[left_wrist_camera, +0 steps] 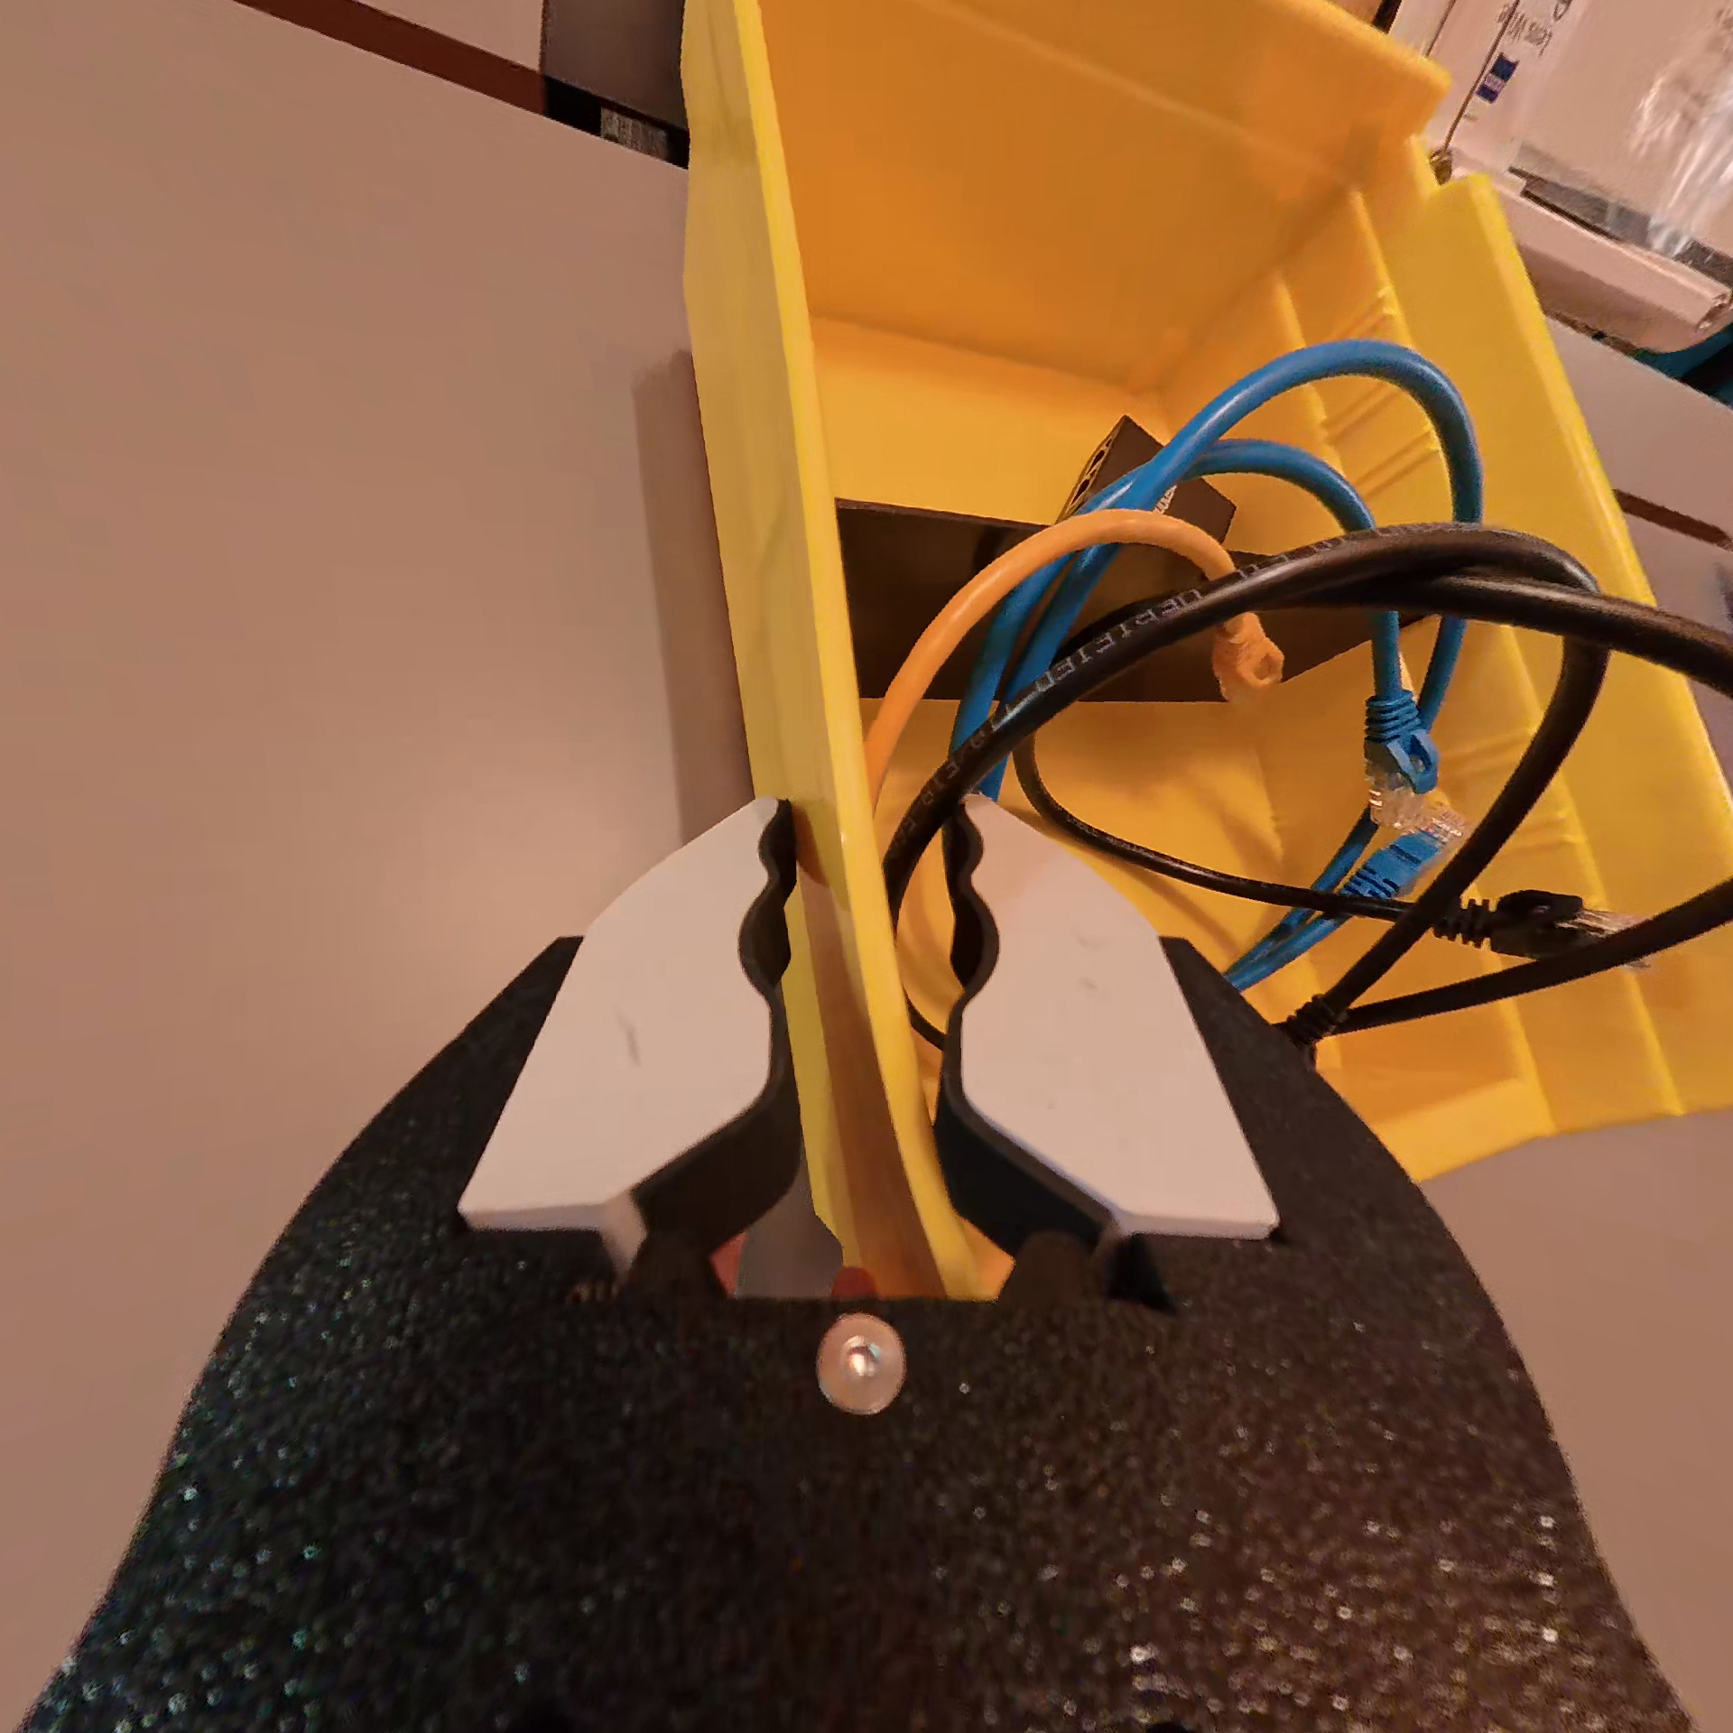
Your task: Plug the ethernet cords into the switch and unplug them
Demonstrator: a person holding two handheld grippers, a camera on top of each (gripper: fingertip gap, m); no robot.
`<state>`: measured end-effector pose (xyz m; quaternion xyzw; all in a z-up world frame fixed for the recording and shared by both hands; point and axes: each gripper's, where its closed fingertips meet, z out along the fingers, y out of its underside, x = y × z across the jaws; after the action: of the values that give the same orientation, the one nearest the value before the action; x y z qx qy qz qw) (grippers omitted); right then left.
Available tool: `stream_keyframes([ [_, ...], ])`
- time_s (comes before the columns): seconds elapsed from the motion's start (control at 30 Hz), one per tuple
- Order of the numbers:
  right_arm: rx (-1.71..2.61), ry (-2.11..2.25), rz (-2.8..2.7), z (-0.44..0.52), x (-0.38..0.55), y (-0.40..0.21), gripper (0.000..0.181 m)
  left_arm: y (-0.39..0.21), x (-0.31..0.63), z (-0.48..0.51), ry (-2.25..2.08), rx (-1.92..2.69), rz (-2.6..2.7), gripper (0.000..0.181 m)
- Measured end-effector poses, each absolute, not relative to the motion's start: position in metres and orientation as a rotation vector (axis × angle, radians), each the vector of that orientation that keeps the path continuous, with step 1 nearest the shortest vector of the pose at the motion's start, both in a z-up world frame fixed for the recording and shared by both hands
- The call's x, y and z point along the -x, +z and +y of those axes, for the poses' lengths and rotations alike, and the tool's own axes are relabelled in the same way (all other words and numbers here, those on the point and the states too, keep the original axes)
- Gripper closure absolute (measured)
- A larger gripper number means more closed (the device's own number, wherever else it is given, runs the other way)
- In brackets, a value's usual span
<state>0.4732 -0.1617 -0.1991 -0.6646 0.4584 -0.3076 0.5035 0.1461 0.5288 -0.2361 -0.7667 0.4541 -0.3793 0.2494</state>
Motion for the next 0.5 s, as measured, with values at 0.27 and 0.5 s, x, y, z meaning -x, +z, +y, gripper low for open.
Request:
stream_keyframes([
  [0.27,1.632,-0.538,1.080,-0.139,-0.486,-0.220,0.145,-0.233,-0.120,0.556,-1.023,2.086,1.185,0.149],
  [0.5,1.726,-0.368,0.929,-0.099,-0.491,-0.222,0.143,-0.228,-0.089,0.618,-0.868,2.106,1.177,0.150],
])
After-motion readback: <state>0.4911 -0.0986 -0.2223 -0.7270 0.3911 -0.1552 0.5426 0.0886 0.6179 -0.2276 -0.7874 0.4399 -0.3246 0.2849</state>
